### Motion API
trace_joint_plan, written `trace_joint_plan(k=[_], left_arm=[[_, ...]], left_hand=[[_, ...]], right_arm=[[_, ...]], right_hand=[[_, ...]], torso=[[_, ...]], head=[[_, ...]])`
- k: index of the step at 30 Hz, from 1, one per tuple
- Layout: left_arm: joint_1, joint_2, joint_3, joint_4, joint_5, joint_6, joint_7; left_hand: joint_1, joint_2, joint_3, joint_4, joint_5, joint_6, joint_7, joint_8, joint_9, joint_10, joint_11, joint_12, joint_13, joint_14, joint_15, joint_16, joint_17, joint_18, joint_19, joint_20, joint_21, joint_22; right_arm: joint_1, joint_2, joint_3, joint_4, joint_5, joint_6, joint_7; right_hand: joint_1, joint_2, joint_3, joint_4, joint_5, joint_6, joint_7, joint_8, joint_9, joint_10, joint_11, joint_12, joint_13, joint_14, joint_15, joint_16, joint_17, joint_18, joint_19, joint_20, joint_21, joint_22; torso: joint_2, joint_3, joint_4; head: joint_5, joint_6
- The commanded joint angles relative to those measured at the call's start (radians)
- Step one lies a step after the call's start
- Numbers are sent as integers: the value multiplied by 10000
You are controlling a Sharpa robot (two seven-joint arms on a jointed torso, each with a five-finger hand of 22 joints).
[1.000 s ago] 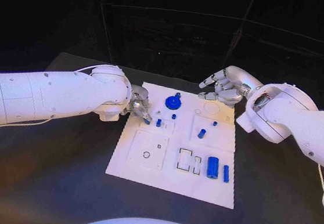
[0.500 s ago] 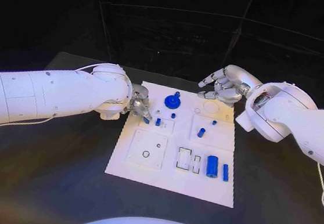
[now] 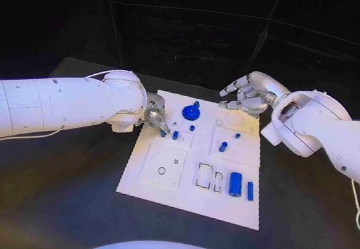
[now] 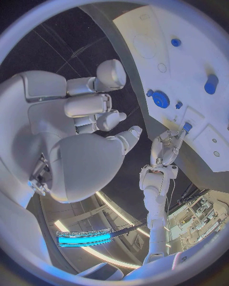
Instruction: Assemble the parts on the task board
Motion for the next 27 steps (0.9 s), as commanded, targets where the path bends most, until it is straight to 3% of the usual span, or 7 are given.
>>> trace_joint_plan(k=[1,13,20,27], left_arm=[[-18,8,-21,-47,34,67,-160],[-17,30,-21,-130,34,-44,-194],[-17,3,-20,-134,46,-233,-158],[-17,-217,-18,55,634,-1248,321]], left_hand=[[-144,15,-296,78,-45,99,-22,-81,-41,66,-19,64,24,1055,-82,31,2634,5,83,-12,62,27],[-187,79,-1277,381,-65,258,-44,-118,-164,134,-35,138,129,1055,-97,31,2634,-18,125,-30,147,163],[-473,-25,-2332,837,-85,348,-29,-143,-249,161,-24,170,176,1055,-87,31,2634,-29,140,-27,180,229],[-482,56,-3402,1350,-256,298,-29,-178,-322,81,-20,66,29,1055,-90,31,2634,-4,101,-29,80,136]], right_arm=[[18,18,6,-8,32,25,68],[18,6,6,-5,40,18,61],[18,-3,6,-3,46,8,70],[18,-16,6,-6,70,-14,74]], right_hand=[[63,1,53,19,62,-5,-18,70,-6,-66,-1,-38,-10,498,-66,-59,-9,180,-37,13,-62,-4],[56,-7,53,24,61,-11,-17,68,-8,-76,0,-49,-27,496,-65,-65,-18,181,-39,13,-65,-10],[10,-33,39,57,54,-25,-15,67,-11,-78,4,-50,-33,496,-63,-70,-20,182,-41,13,-73,-20],[-37,-43,28,97,46,-32,-15,70,-12,-79,6,-51,-42,495,-62,-74,-22,182,-41,14,-78,-26]], torso=[[-2,-7,19],[-4,-9,4],[-6,-6,11],[-3,-14,12]], head=[[7,-2],[3,-8],[-2,-10],[-28,10]])
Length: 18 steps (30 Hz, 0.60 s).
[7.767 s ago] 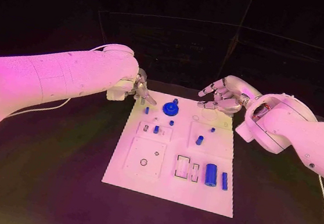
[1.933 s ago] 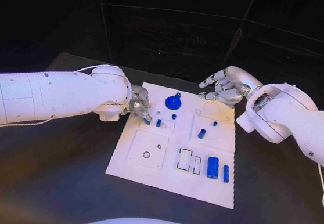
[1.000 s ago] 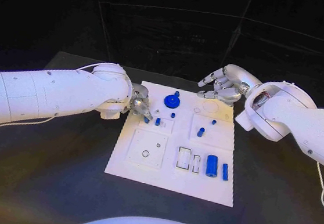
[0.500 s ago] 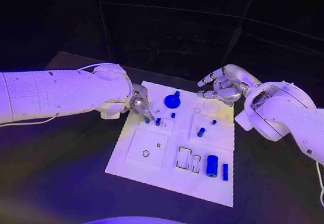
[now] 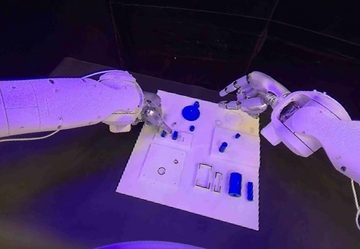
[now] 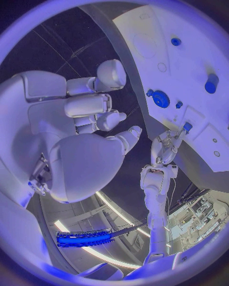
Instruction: Assemble the parts on the task board
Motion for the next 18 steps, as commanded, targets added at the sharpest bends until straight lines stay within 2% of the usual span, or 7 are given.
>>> trace_joint_plan(k=[1,2,6,9,12,13,18], left_arm=[[10,-106,2,118,606,-1094,522],[12,-141,2,146,740,-1299,641],[21,-311,4,253,1574,-2477,1499],[27,-385,5,246,1971,-3043,2056],[34,-420,5,221,2290,-3385,2660],[36,-413,5,210,2404,-3445,2886],[41,-213,2,118,2641,-3425,4179]], left_hand=[[102,122,-253,88,-24,-68,11,-84,-35,-101,34,-141,-212,1020,-43,31,2634,23,20,11,-207,-216],[185,153,-390,131,-26,-163,51,-125,-60,-230,64,-286,-408,1020,-21,31,2634,64,-57,27,-388,-425],[687,275,-898,221,-4,-880,339,-406,-217,-1551,313,-1793,-2397,837,147,-358,1961,279,-494,153,-1390,-1541],[1071,357,-1165,234,4,-1305,542,-516,-327,-2030,495,-2045,-2571,583,310,-834,1208,441,-863,279,-2174,-2380],[1578,463,-1353,146,34,-1734,776,-647,-484,-2656,727,-2423,-2851,4,499,-1762,-143,734,-1661,470,-3761,-4036],[1849,529,-1360,63,34,-1935,885,-747,-582,-3063,888,-2686,-3022,-489,615,-2457,-1078,956,-2344,557,-5007,-5301],[3255,730,-981,-600,27,-2427,1328,-1287,-1142,-4523,1332,-3847,-3901,-2723,1057,-5082,-4365,961,-3326,956,-6233,-6073]], right_arm=[[18,-11,6,1,49,-14,75],[18,-13,6,1,50,-15,74],[18,-17,6,-3,52,-24,77],[18,-19,6,-4,52,-25,81],[18,-19,6,-8,52,-29,84],[18,-18,6,-11,53,-30,86],[17,-1,6,-23,53,-41,97]], right_hand=[[-37,-43,0,69,46,-32,-15,70,-12,-79,6,-51,-9,495,-62,-36,-13,182,-41,14,-36,-13],[-37,-43,0,69,46,-32,-15,70,-12,-79,6,-51,-9,495,-62,-36,-13,182,-41,14,-36,-13],[-51,-43,-1,84,42,-34,-15,71,-12,-80,5,-53,-14,496,-61,-37,-13,182,-42,14,-39,-16],[-51,-41,0,85,42,-34,-15,72,-12,-78,5,-51,-11,496,-61,-37,-13,182,-42,15,-39,-17],[-51,-41,0,85,42,-34,-15,72,-12,-78,5,-51,-11,496,-61,-37,-13,182,-42,15,-39,-17],[-51,-41,0,85,42,-34,-15,72,-12,-78,5,-51,-11,496,-61,-37,-13,182,-42,15,-39,-17],[-49,-38,4,87,45,-35,-16,72,-12,-79,4,-51,-13,496,-62,-37,-11,182,-40,15,-37,-13]], torso=[[-1,-6,3],[-1,-3,3],[0,-7,5],[2,-10,11],[2,-2,4],[2,-1,4],[12,-8,0]], head=[[-13,0],[-13,-4],[-14,22],[-41,49],[-37,50],[-37,50],[-77,103]])
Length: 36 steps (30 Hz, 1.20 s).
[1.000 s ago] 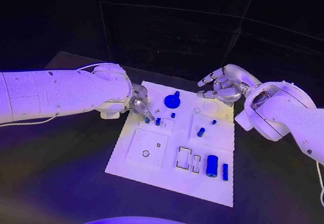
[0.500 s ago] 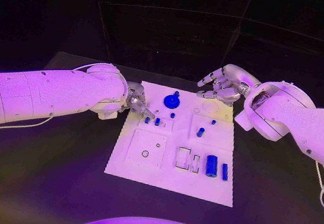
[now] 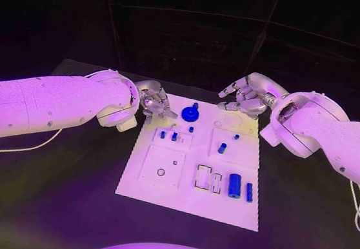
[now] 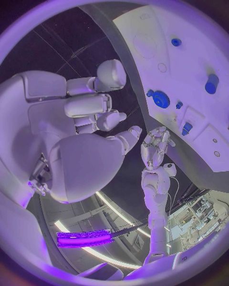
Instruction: Assemble the parts on the task board
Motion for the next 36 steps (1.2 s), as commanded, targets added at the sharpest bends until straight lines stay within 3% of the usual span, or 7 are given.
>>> trace_joint_plan(k=[1,3,5,9,11,18,36], left_arm=[[18,177,1,-51,523,-457,1901],[12,306,0,-102,83,-212,2204],[7,442,-1,-173,-593,-21,2434],[1,699,-1,-376,-1551,115,2746],[-3,879,-1,-549,-2044,161,2800],[-7,1413,-6,-1064,-3252,333,2493],[-165,2289,-179,-1947,-4870,918,1791]], left_hand=[[766,56,313,-429,45,-174,73,-321,-307,-574,149,-550,-455,-857,148,-926,-1162,130,-292,152,-422,-261],[1381,49,741,-829,31,-23,125,-668,-663,-781,263,-1009,-944,-1088,194,-1081,-1480,194,-318,227,-613,-396],[1792,-139,1163,-1225,31,184,116,-1123,-1065,-613,195,-1251,-1348,-694,171,-453,-963,194,-159,240,-516,-349],[1752,-546,1722,-1567,24,835,-25,-1829,-1708,-218,132,-1664,-2097,10,82,654,-135,191,87,160,-119,-70],[1609,-615,1836,-1564,37,975,-1,-1993,-1857,-314,165,-1890,-2351,37,149,702,-229,206,131,164,-60,-26],[1016,-898,1702,-1329,20,1282,39,-2381,-2212,-303,215,-2204,-2931,1405,140,2020,1292,116,1166,197,848,665],[945,-883,1297,-1181,17,1854,-69,-2746,-2541,120,101,-2376,-3528,2095,-15,2481,1808,-159,2240,51,2247,2095]], right_arm=[[17,17,6,-10,33,-41,97],[17,29,6,-15,33,-46,106],[17,35,6,-20,33,-55,116],[17,48,6,-26,33,-77,135],[17,56,6,-27,33,-96,149],[17,92,6,-34,33,-115,144],[17,138,6,-82,41,-752,100]], right_hand=[[-48,-38,-22,60,44,-34,-16,34,-12,-79,4,-51,-15,496,-62,-37,-12,182,-40,14,-37,-5],[-44,-34,-17,60,47,-35,-17,34,-12,-82,3,-54,-19,496,-62,-37,-12,182,-40,14,-38,-7],[-36,-31,-10,59,51,-36,-18,35,-12,-87,2,-60,-28,496,-63,-38,-13,182,-41,14,-40,-9],[-34,-30,-8,58,52,-36,-18,35,-12,-88,1,-61,-30,496,-63,-38,-13,183,-41,14,-40,-10],[-23,-27,1,55,58,-37,-19,36,-13,-95,0,-69,-40,494,-64,-46,-25,184,-44,14,-46,-21],[-19,-26,4,54,60,-38,-19,36,-13,-98,0,-72,-43,493,-64,-48,-29,185,-46,14,-48,-25],[23,-5,67,56,82,-53,-17,39,-15,-286,-2,-288,-311,467,-67,-122,-144,217,-119,12,-140,-211]], torso=[[13,-2,-9],[22,-3,-23],[22,-6,-33],[25,3,-45],[24,7,-41],[30,-5,-43],[36,-7,-49]], head=[[-42,37],[-53,61],[-72,83],[-99,118],[-127,123],[-136,132],[-157,145]])
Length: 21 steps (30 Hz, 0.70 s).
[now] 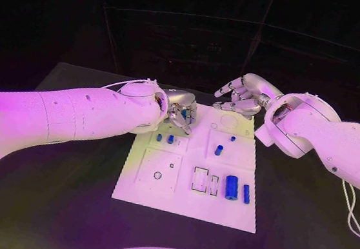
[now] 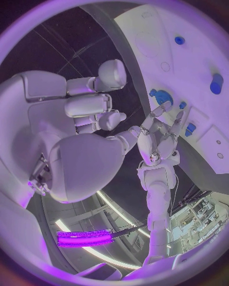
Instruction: Assemble the parts on the task board
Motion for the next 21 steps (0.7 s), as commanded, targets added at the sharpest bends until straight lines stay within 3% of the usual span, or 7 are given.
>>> trace_joint_plan(k=[1,11,21], left_arm=[[-19,59,0,-91,-626,344,-186],[-80,223,-5,-251,-683,509,-152],[-118,341,-6,-403,-745,759,-138]], left_hand=[[39,65,-51,-33,18,104,23,-53,-22,95,-5,-68,-47,113,2,38,0,-169,114,-18,92,91],[175,161,41,-93,22,359,-46,-112,-82,355,-63,-186,-234,198,-55,38,-43,-231,290,-72,358,395],[433,422,550,-241,28,721,-136,-209,-154,802,-153,-480,-514,255,-139,43,-80,-254,365,-149,435,517]], right_arm=[[17,7,6,-1,31,-425,62],[17,19,6,8,32,-461,55],[18,33,6,13,32,-420,53]], right_hand=[[23,-5,38,27,46,-53,-16,39,-15,-68,-3,-36,-18,467,-67,-44,-16,57,-75,-18,-29,-18],[31,-4,50,27,47,-56,-16,40,-15,-80,-3,-49,-32,458,-67,-66,-52,63,-90,-19,-49,-56],[39,-4,59,26,47,-59,-16,40,-15,-82,-3,-51,-33,452,-68,-83,-76,66,-99,-19,-61,-78]], torso=[[-1,3,-1],[-7,3,4],[-1,2,6]], head=[[-14,2],[-47,-15],[-67,-24]])
